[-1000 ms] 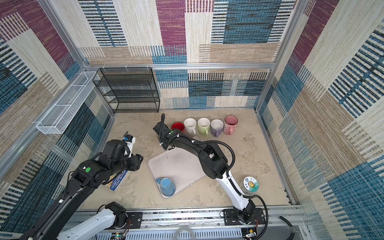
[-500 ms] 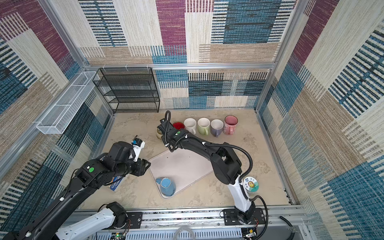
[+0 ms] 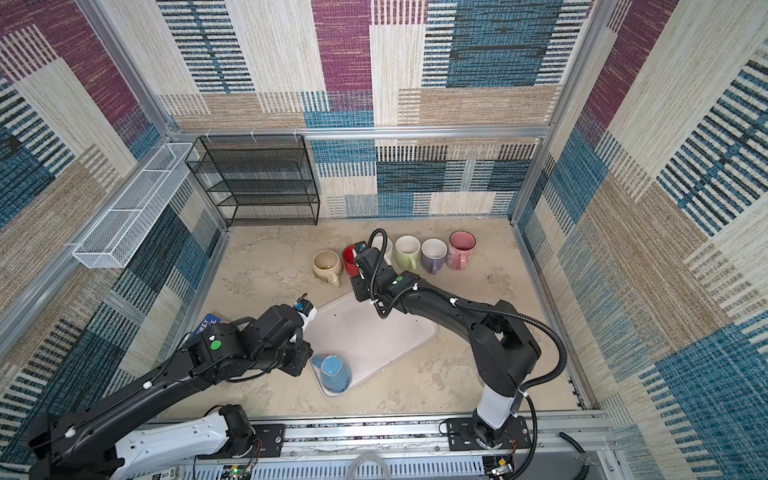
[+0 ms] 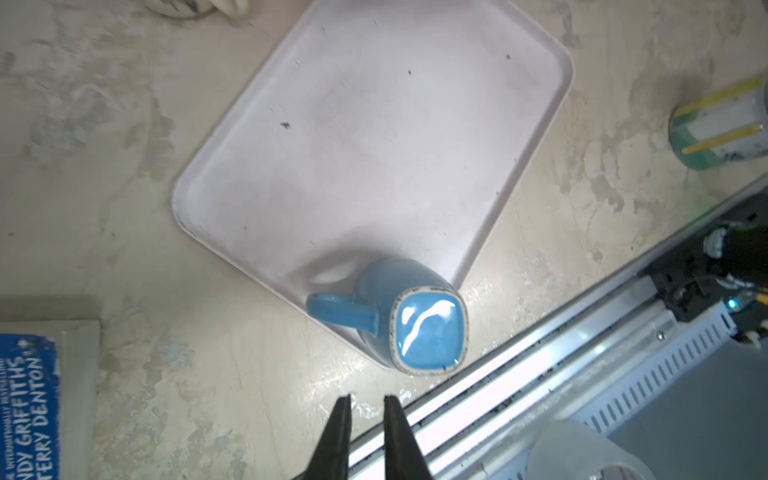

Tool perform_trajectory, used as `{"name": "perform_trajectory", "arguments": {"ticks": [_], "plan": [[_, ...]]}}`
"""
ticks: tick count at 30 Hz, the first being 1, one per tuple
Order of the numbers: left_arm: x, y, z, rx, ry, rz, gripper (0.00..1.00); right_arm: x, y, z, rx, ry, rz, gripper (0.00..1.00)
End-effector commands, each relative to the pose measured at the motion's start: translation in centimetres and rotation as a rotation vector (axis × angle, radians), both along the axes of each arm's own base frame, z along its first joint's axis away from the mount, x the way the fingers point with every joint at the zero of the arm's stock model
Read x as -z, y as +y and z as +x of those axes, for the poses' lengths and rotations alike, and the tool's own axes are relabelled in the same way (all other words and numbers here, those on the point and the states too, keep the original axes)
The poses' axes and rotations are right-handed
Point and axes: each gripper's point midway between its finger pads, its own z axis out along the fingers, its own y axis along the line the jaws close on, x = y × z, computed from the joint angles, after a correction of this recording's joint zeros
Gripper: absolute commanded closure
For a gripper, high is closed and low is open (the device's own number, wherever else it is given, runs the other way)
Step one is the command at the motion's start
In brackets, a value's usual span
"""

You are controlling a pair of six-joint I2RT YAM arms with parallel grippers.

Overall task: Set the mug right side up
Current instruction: 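Open the right gripper and draw it back while the left moves over the blue mug, then lower the left gripper onto the upside-down blue mug's handle while the right approaches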

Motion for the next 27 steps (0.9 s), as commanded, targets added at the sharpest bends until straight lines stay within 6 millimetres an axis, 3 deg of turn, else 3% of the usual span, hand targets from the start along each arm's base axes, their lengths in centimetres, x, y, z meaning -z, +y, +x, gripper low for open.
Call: {"name": "perform_trajectory", "arguments": {"ticks": [1, 8, 12, 19, 27], "plan": [[1.5, 0.3, -1.0, -0.065, 0.041, 0.035, 0.8, -1.6, 0.3, -0.1, -0.005, -0.028, 0.098, 0.44], [4.5, 0.6, -3.6, -0.066, 0.091, 0.093, 0.63, -1.1, -0.9, -1.3, -0.004, -0.022, 0.116, 0.44], [5.5, 0.1, -4.2, -0.047, 0.088, 0.141, 0.59, -0.9, -1.4, -1.7, 0.0, -0.017, 0.127, 0.43], [6.3, -3.2, -3.4, -0.002, 0.062, 0.084, 0.55, -0.9, -2.2, -2.0, 0.016, -0.012, 0.141, 0.43], [7.7, -6.4, -1.8, 0.01, 0.024, 0.045, 0.54, 0.0, -4.7, -2.8, 0.053, 0.021, 0.16, 0.42]]}}
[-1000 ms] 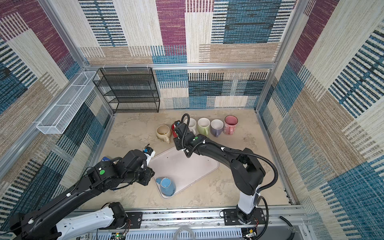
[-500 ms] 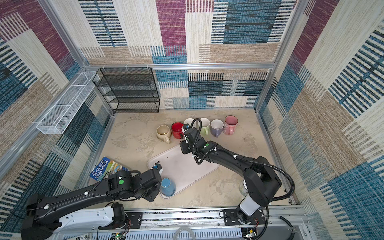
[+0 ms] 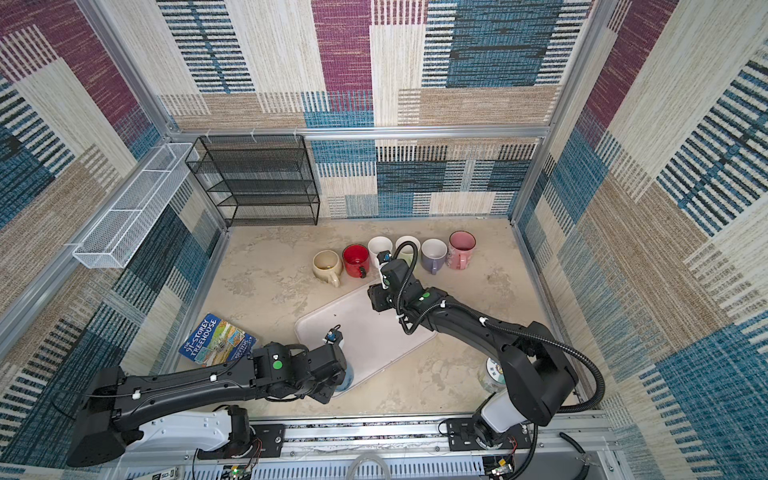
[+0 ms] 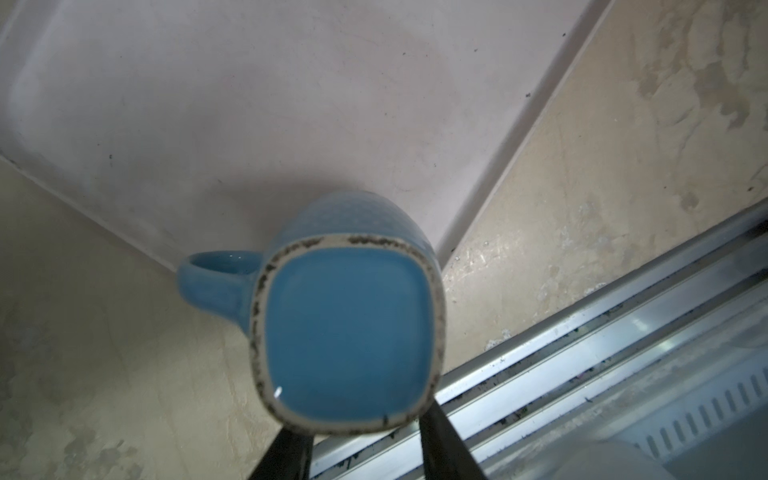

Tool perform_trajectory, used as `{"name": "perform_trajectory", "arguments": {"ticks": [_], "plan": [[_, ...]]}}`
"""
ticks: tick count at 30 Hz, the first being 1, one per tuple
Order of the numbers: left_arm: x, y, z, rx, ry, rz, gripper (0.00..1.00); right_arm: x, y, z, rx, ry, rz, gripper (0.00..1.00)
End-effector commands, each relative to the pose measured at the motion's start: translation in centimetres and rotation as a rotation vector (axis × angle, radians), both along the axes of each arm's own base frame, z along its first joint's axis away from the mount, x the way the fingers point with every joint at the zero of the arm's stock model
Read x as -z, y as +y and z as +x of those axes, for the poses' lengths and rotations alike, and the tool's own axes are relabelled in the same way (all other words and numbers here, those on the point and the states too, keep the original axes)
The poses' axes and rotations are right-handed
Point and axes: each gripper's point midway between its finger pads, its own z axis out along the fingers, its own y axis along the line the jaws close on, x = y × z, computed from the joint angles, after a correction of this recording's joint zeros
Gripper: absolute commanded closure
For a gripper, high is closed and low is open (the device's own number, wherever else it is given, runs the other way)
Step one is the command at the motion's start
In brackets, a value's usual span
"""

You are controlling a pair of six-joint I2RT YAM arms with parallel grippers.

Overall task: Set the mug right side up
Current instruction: 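Lower the left gripper onto the upside-down blue mug's handle while the right approaches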

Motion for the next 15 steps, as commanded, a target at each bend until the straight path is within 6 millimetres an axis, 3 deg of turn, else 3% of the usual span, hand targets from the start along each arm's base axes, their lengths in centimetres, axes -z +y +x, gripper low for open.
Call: {"name": "perform_trajectory", "arguments": {"ticks": [1, 9, 15], "plan": [[-0.2, -2.2, 1.6, -0.003, -0.053, -0.064, 0.54, -0.7, -0.5, -0.2, 0.015, -0.01, 0.048, 0.42], [0.2, -4.5, 5.1, -0.034, -0.072, -0.116, 0.54, -0.3, -2.9, -1.8, 0.047, 0.012, 0.069, 0.4], [-0.2, -7.4, 8.8, -0.037, -0.077, -0.184, 0.55, 0.6, -4.1, -2.6, 0.06, 0.057, 0.082, 0.39]]}}
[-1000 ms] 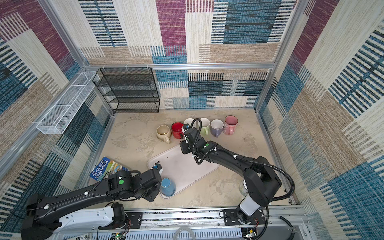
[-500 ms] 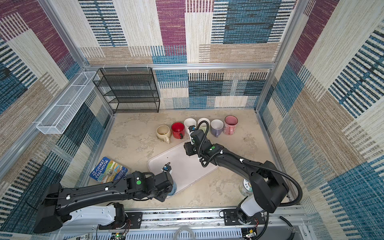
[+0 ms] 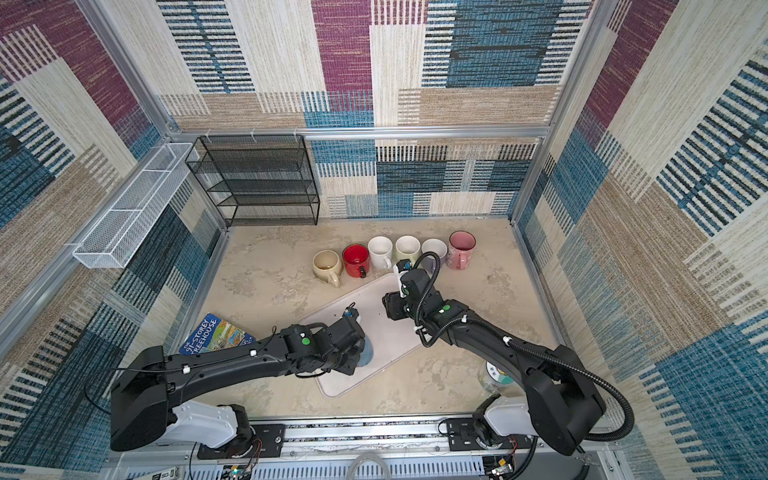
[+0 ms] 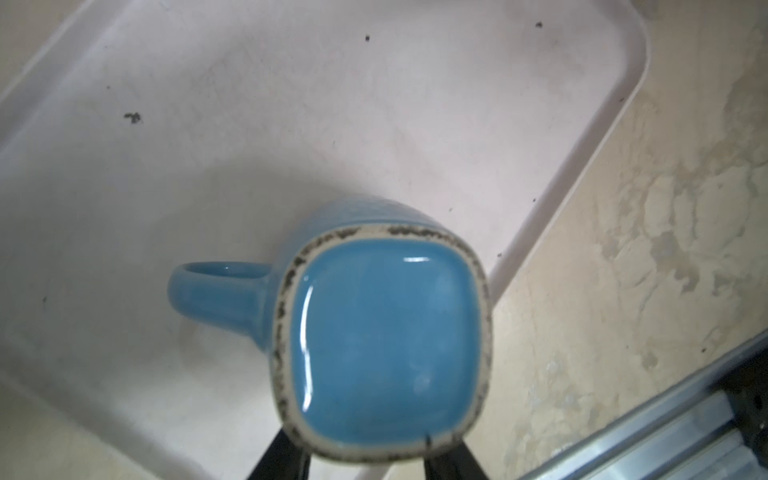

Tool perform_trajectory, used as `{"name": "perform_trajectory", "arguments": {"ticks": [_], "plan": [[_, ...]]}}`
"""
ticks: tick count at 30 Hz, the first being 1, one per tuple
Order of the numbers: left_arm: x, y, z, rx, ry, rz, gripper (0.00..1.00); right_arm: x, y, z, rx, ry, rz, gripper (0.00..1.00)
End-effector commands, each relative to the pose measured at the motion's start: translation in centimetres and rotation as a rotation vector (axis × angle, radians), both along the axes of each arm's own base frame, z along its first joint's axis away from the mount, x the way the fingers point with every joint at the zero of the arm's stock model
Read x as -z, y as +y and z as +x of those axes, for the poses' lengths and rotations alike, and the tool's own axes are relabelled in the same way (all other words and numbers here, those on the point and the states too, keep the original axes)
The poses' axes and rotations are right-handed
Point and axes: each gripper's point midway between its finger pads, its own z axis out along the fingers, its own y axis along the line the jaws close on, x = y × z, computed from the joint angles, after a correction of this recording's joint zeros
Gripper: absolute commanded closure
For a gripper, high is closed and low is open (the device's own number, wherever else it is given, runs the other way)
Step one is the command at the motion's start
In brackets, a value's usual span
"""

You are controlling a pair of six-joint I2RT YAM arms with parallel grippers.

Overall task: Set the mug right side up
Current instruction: 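Lower the left gripper onto the upside-down blue mug's handle while the right approaches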

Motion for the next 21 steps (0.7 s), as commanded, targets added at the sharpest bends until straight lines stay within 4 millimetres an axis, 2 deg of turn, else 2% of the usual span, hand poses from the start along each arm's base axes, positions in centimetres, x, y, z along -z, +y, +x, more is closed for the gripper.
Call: {"name": "perform_trajectory", "arguments": {"ticks": [1, 8, 13, 18, 21], "plan": [[-1.0, -3.0, 2.1, 0.048, -0.034, -0.092, 0.55, 0.0, -0.2, -0.3, 0.006, 0.019, 0.033, 0.39], [-1.1, -6.3, 5.5, 0.054, -0.033, -0.142, 0.56, 0.6, -2.0, -0.6, 0.046, 0.052, 0.035, 0.39], [-2.6, -7.0, 6.0, 0.066, -0.045, -0.178, 0.56, 1.3, -2.3, -1.2, 0.043, 0.076, 0.036, 0.39], [-5.1, -5.1, 6.0, 0.041, -0.061, -0.199, 0.55, 1.9, -2.3, -1.9, 0.031, 0.092, 0.042, 0.38], [-5.8, -3.3, 7.0, -0.011, -0.04, -0.235, 0.55, 2.4, -2.3, -2.5, 0.02, 0.098, 0.045, 0.38]]}}
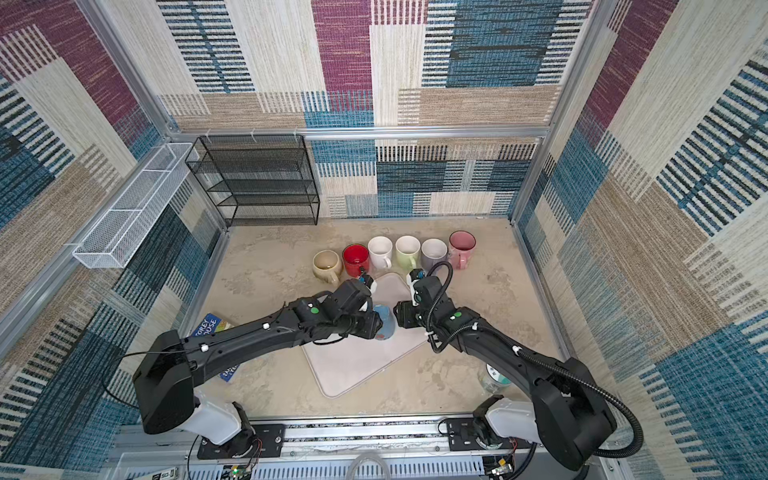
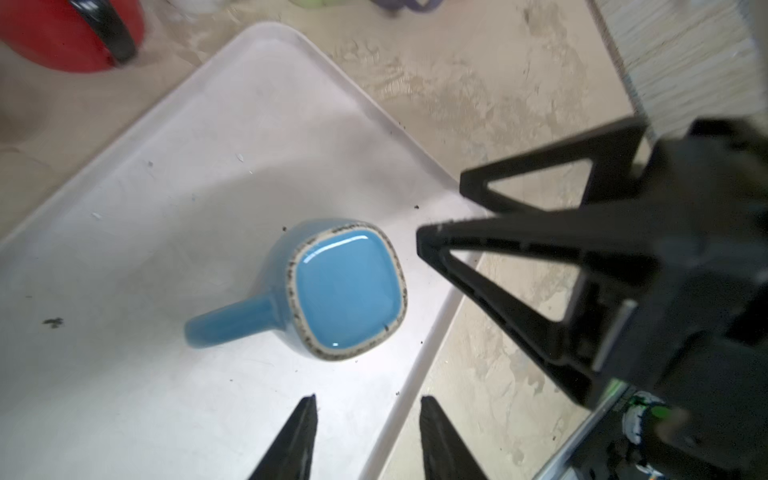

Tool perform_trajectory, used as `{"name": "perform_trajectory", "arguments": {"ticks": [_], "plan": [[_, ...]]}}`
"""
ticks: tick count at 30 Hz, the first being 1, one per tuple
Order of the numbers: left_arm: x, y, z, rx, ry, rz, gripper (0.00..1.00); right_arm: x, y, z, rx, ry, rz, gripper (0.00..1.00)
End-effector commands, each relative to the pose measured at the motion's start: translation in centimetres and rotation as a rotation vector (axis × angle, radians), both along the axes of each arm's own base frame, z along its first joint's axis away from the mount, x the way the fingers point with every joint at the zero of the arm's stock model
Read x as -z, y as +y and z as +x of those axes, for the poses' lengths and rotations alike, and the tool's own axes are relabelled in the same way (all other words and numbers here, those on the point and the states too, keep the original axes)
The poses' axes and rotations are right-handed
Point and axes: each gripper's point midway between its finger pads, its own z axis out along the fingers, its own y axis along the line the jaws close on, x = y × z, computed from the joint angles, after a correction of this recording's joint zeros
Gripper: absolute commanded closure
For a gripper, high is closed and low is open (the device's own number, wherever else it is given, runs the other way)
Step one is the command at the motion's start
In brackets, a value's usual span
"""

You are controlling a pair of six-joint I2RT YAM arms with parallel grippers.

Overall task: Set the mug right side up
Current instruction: 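Lower the left gripper onto the upside-down blue mug's handle while the right approaches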

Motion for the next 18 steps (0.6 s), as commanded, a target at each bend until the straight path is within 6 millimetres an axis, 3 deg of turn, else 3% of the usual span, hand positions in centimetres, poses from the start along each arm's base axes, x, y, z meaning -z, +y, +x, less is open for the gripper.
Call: {"name": "perform_trajectory", "arguments": {"ticks": [1, 5, 10, 18], "plan": [[0.4, 2.0, 0.7, -0.029, 0.047, 0.0, 0.55, -0.2, 0.4, -0.4, -0.007, -0.006, 0.029, 0.38], [1.9, 3.3, 2.8, -0.075, 0.097, -0.004, 0.56, 0.8, 0.9, -1.6, -0.025, 0.022, 0.018, 0.37], [3.8, 2.8, 4.4, -0.083, 0.139, -0.008, 0.58, 2.1, 2.7, -3.0, -0.064, 0.064, 0.014, 0.37], [6.2, 3.0, 3.9, -0.094, 0.181, -0.015, 0.62, 2.8, 2.8, -2.0, -0.036, 0.073, -0.006, 0.35]]}}
